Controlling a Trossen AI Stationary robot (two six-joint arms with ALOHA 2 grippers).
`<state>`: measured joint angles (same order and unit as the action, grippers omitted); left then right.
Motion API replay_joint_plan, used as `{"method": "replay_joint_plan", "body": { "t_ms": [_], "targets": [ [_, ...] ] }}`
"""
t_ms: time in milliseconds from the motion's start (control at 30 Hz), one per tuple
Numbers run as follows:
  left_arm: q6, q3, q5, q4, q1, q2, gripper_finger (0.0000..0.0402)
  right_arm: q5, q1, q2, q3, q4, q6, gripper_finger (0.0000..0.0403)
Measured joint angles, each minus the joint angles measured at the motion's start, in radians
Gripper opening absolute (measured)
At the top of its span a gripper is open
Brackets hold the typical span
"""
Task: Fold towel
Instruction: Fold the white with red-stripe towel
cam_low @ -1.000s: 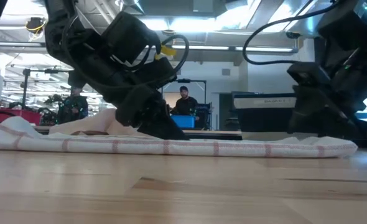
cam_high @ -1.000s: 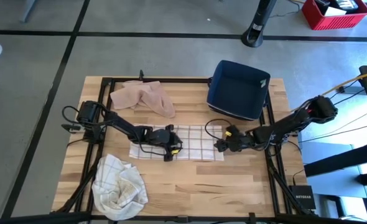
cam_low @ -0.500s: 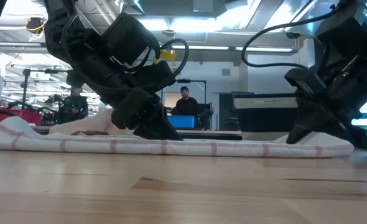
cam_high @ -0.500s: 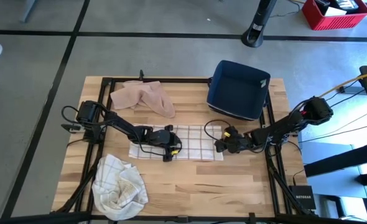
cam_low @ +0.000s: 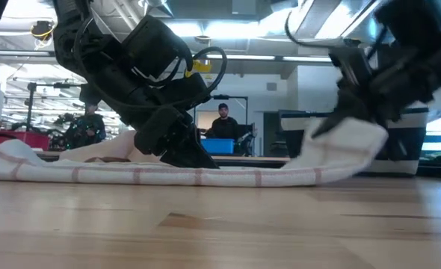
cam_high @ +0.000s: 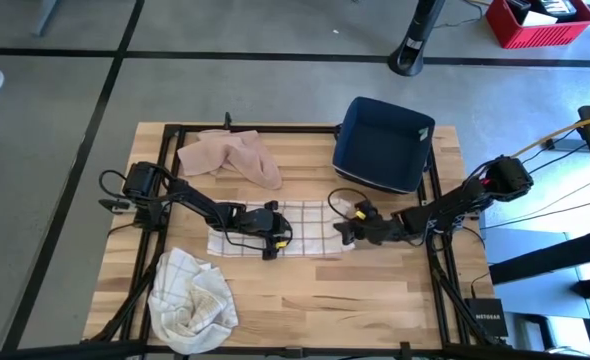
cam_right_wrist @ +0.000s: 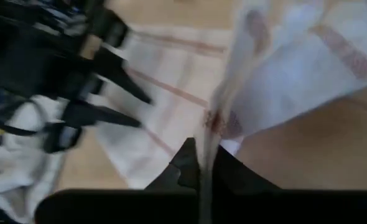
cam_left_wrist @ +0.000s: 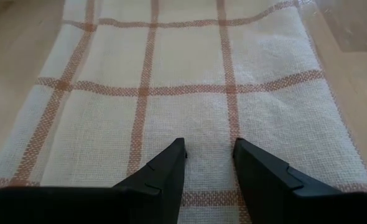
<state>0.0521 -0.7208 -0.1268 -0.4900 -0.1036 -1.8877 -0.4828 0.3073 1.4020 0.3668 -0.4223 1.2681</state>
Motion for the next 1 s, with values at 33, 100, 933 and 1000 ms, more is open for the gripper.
{"method": "replay_joint_plan", "body": {
  "t_ms": [33, 100, 933, 1000],
  "targets": [
    [0.000, 0.000, 0.000, -0.001, 0.000, 0.000, 0.0131, -0.011, 0.000, -0.001, 0.018, -0.001, -0.023, 0.0012],
    [0.000, 0.000, 0.000, -0.006, 0.000, -0.001, 0.0131, -0.039, 0.000, -0.001, 0.055, 0.000, -0.067, 0.0015],
    [0.075, 0.020, 0.007, 0.437, 0.000, 0.223, 0.0131, -0.167, 0.000, -0.054, 0.196, 0.076, -0.412, 0.0005],
    [0.097, 0.025, 0.032, 0.402, 0.000, 0.189, 0.0131, -0.167, 0.000, -0.045, 0.196, 0.025, -0.408, 0.0006]
  ]
}}
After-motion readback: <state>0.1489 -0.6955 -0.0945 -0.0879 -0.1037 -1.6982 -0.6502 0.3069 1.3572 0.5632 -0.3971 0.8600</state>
